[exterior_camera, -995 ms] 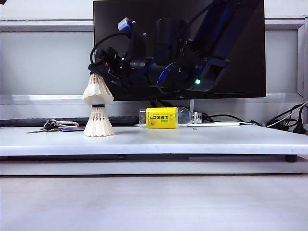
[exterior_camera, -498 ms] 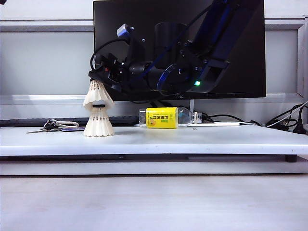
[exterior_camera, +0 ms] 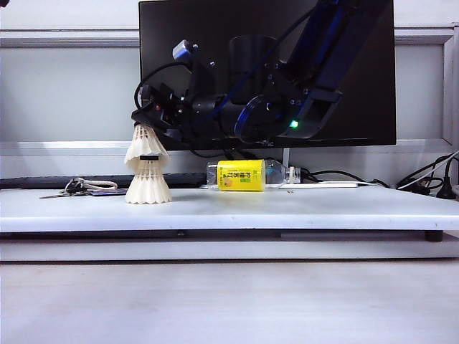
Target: Stack the badminton balls on the table vertically.
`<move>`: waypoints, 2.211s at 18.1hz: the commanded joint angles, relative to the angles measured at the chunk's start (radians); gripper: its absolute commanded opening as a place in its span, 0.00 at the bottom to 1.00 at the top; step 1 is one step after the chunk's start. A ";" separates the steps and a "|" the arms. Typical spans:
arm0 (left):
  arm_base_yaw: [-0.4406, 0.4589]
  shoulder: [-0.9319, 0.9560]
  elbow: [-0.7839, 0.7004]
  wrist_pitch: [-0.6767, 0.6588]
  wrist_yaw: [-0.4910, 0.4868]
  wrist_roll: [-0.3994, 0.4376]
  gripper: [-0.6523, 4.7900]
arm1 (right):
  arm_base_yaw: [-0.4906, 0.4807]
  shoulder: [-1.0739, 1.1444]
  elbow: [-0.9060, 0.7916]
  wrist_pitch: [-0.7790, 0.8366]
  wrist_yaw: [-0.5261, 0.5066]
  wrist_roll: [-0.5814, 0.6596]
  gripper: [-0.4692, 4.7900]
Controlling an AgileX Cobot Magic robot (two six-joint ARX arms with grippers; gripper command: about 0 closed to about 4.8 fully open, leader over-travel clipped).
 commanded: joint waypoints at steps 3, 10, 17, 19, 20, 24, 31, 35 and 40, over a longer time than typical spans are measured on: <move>0.000 0.000 0.000 0.006 0.000 0.007 0.74 | 0.002 -0.003 0.005 0.015 -0.005 -0.019 0.40; 0.000 0.000 0.000 0.006 0.000 0.011 0.74 | 0.002 -0.005 0.005 0.052 -0.008 -0.018 0.51; 0.000 -0.001 0.000 0.054 0.000 0.006 0.74 | -0.018 -0.107 0.005 0.108 -0.062 -0.014 0.51; 0.000 -0.009 0.000 0.074 0.000 0.002 0.74 | -0.043 -0.172 0.005 0.063 -0.077 -0.014 0.51; 0.000 -0.013 0.000 0.081 -0.001 -0.003 0.74 | -0.057 -0.201 0.005 0.037 -0.090 -0.014 0.51; 0.000 -0.108 0.000 0.082 -0.062 -0.020 0.74 | -0.161 -0.392 0.004 -0.138 -0.222 -0.014 0.40; 0.000 -0.403 0.000 0.072 -0.138 -0.023 0.73 | -0.365 -0.699 -0.003 -0.463 -0.350 -0.048 0.37; 0.000 -0.501 0.000 0.019 -0.138 -0.028 0.59 | -0.436 -0.895 -0.077 -0.653 -0.347 -0.162 0.29; 0.000 -0.502 -0.001 -0.002 -0.130 -0.027 0.33 | -0.467 -1.176 -0.310 -0.683 -0.316 -0.180 0.28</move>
